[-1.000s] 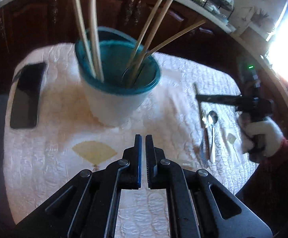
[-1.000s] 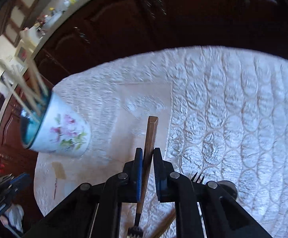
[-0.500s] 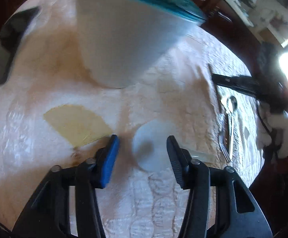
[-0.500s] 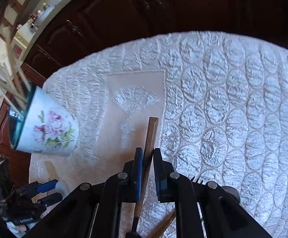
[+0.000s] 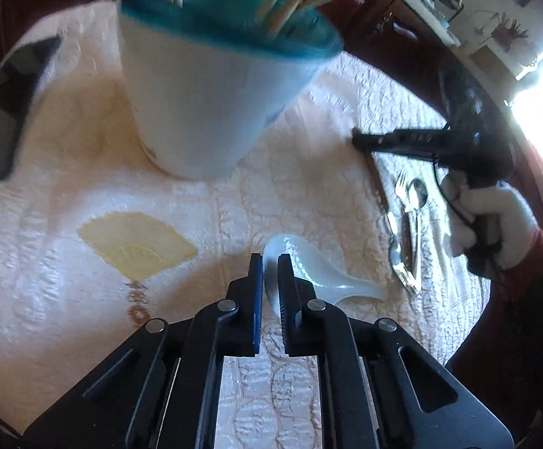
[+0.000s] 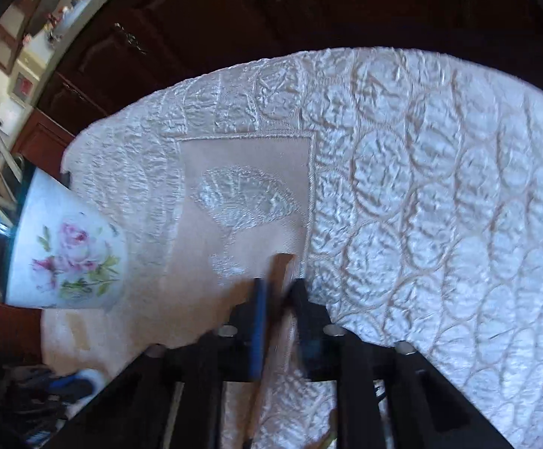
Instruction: Organize utensils
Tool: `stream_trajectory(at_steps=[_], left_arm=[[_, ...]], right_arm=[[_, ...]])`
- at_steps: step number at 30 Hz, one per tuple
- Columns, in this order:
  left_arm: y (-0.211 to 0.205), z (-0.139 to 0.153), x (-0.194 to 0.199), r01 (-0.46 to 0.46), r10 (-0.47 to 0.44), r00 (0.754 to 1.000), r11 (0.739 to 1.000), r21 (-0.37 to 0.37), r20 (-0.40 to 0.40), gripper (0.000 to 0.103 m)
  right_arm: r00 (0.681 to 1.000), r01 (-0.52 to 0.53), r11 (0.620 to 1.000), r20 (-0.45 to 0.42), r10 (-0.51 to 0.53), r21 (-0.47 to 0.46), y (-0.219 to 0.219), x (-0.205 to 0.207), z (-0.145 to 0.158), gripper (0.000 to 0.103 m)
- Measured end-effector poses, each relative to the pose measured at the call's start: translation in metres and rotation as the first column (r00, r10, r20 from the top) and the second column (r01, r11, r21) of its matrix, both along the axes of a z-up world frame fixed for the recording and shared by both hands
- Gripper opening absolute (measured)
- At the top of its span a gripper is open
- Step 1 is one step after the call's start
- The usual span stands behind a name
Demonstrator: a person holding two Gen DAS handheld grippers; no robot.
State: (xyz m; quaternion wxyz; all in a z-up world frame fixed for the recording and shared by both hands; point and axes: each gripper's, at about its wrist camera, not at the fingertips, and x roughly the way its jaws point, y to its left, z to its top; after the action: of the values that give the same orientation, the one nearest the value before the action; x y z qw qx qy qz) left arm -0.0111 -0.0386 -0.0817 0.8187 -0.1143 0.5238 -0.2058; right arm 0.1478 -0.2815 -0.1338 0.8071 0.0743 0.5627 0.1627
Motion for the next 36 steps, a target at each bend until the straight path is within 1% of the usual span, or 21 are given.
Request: stream_trajectory(at_steps=[3,5,9,15,19,24,29,36], left_arm=[[0.001,0.016,-0.004,0.001,-0.001,0.999,1.0,0.007,0.035,0.004],[0.005,0.027,-0.007,-0.002,0.001,0.998,1.0,0.01,0.062,0.003],[0.013,0.049,-0.013,-0.013,0.011,0.993,1.0,0.02,0.116,0.001],[0.029,0.088,-0.02,-0.046,0.036,0.978,0.998,0.048,0.205,0.001],[0.04,0.11,-0.022,-0.071,0.054,0.967,0.996,0.06,0.249,0.001],[0.054,0.134,-0.027,-0.087,0.067,0.954,0.994,0.058,0.291,0.001],[0.071,0.159,-0.029,-0.116,0.085,0.938,0.991,0.073,0.336,0.001],[0.08,0.191,-0.02,-0.169,0.097,0.908,0.975,0.144,0.408,0.001]], right_arm=[[0.999,-0.004,1.0,0.035,0.004,0.01,0.007,-0.011,0.008,0.011],[0.997,-0.003,0.999,0.074,0.0,0.033,0.007,-0.023,0.023,0.01],[0.986,-0.027,0.997,0.167,0.015,0.072,0.003,-0.046,0.064,0.009],[0.95,-0.062,0.994,0.31,0.031,0.09,-0.008,-0.081,0.124,0.009],[0.926,-0.074,0.992,0.375,0.029,0.105,-0.02,-0.1,0.153,0.009],[0.908,-0.086,0.99,0.417,0.03,0.116,-0.022,-0.114,0.182,0.009],[0.887,-0.133,0.982,0.458,0.058,0.132,-0.016,-0.124,0.214,0.009],[0.857,-0.223,0.963,0.501,0.12,0.149,0.006,-0.134,0.249,0.009]])
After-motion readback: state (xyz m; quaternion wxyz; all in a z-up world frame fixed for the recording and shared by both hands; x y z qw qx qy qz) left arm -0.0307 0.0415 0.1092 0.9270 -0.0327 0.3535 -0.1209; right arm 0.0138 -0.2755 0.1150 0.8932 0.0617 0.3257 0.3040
